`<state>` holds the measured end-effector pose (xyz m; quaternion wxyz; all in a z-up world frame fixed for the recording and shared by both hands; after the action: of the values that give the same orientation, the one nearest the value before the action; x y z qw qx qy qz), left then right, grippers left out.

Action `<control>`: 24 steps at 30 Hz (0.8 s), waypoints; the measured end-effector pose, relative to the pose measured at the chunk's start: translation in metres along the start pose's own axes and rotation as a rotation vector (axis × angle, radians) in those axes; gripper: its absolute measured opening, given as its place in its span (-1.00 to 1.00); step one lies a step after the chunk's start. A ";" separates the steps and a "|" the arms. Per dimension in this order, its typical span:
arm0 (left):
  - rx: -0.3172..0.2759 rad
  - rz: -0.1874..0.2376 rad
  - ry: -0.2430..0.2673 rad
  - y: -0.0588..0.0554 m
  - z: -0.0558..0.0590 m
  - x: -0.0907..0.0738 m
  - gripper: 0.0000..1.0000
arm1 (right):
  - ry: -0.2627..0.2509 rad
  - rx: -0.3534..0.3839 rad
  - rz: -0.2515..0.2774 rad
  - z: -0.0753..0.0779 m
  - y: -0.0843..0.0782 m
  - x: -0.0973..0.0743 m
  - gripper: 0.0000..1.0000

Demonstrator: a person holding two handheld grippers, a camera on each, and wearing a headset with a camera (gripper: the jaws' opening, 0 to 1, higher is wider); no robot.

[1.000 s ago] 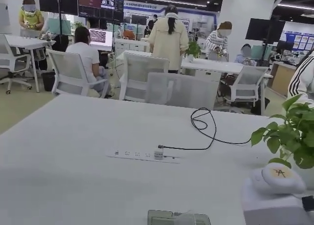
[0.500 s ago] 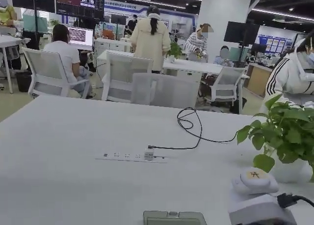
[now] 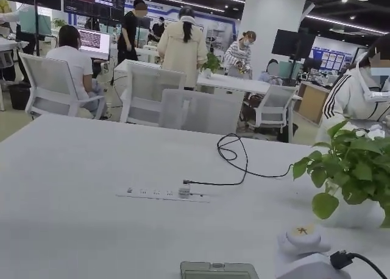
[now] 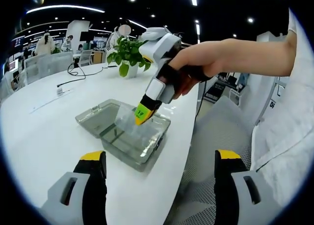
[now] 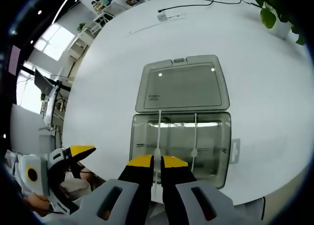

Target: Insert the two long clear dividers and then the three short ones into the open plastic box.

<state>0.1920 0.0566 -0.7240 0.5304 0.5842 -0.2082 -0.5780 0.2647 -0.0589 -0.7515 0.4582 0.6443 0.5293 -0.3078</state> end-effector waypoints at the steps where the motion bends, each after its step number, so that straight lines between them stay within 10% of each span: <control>1: -0.004 0.002 0.000 0.000 0.000 0.000 0.86 | -0.008 -0.005 -0.007 0.001 0.000 0.002 -0.87; 24: -0.021 0.018 -0.008 0.003 -0.001 0.002 0.86 | -0.039 -0.029 -0.028 0.006 -0.001 0.012 -0.86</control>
<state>0.1945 0.0546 -0.7229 0.5406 0.5744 -0.2095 -0.5778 0.2676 -0.0597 -0.7644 0.4734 0.6241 0.5336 -0.3188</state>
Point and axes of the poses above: the centre of the closed fingertips' face, and the gripper's own axes: x roughly forward along the fingers, z roughly to its right, y roughly out of its top, the point moved 4 cm from there along -x, roughly backward along the fingers
